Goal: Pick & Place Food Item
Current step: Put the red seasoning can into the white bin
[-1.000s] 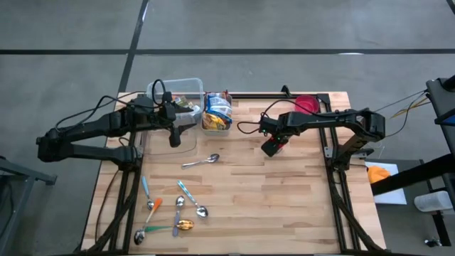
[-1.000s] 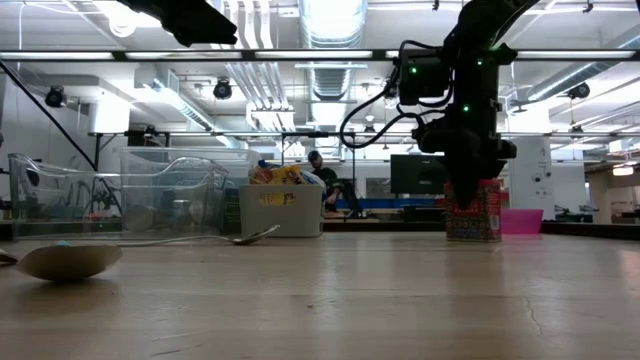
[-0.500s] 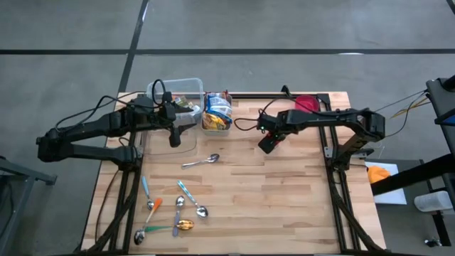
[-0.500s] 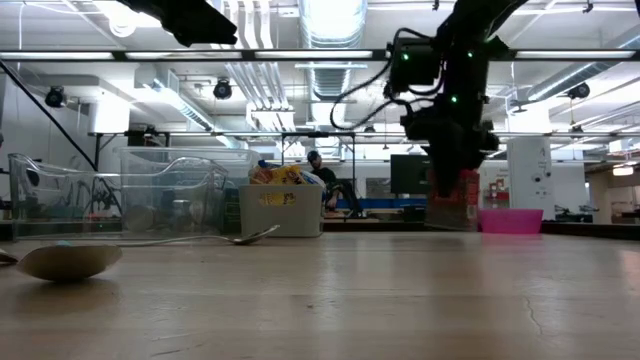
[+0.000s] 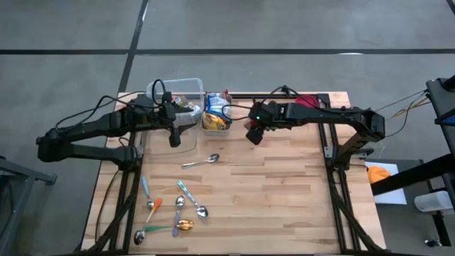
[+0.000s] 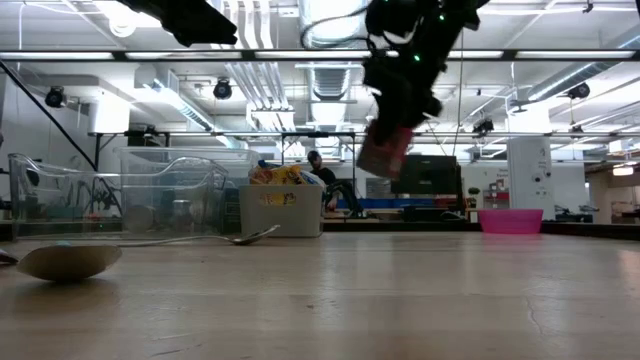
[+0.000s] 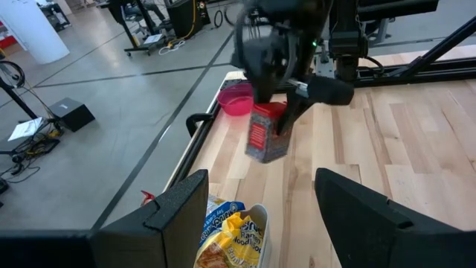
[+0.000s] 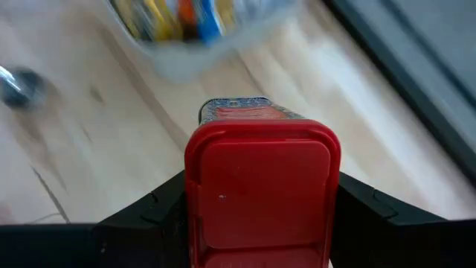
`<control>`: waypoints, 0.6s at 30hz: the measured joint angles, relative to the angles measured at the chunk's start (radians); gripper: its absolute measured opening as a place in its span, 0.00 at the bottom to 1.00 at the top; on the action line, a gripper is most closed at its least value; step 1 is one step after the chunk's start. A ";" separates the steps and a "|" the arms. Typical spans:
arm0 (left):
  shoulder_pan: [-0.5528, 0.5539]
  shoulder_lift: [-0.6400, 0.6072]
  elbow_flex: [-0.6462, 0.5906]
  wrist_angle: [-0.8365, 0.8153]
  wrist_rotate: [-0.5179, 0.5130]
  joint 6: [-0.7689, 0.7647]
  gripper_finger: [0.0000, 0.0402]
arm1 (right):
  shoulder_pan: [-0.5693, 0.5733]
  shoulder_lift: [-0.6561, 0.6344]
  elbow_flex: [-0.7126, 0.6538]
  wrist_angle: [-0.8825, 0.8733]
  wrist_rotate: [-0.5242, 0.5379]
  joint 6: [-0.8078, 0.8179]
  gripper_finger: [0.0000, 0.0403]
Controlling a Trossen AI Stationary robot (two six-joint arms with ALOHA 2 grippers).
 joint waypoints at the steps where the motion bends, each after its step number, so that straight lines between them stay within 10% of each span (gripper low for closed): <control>1: 0.000 0.000 0.000 0.000 0.000 0.000 0.62 | 0.004 0.000 0.009 0.029 -0.001 -0.030 0.54; 18: 0.000 0.000 -0.016 0.001 0.000 -0.002 0.62 | 0.088 0.000 0.053 0.578 -0.152 -0.422 0.54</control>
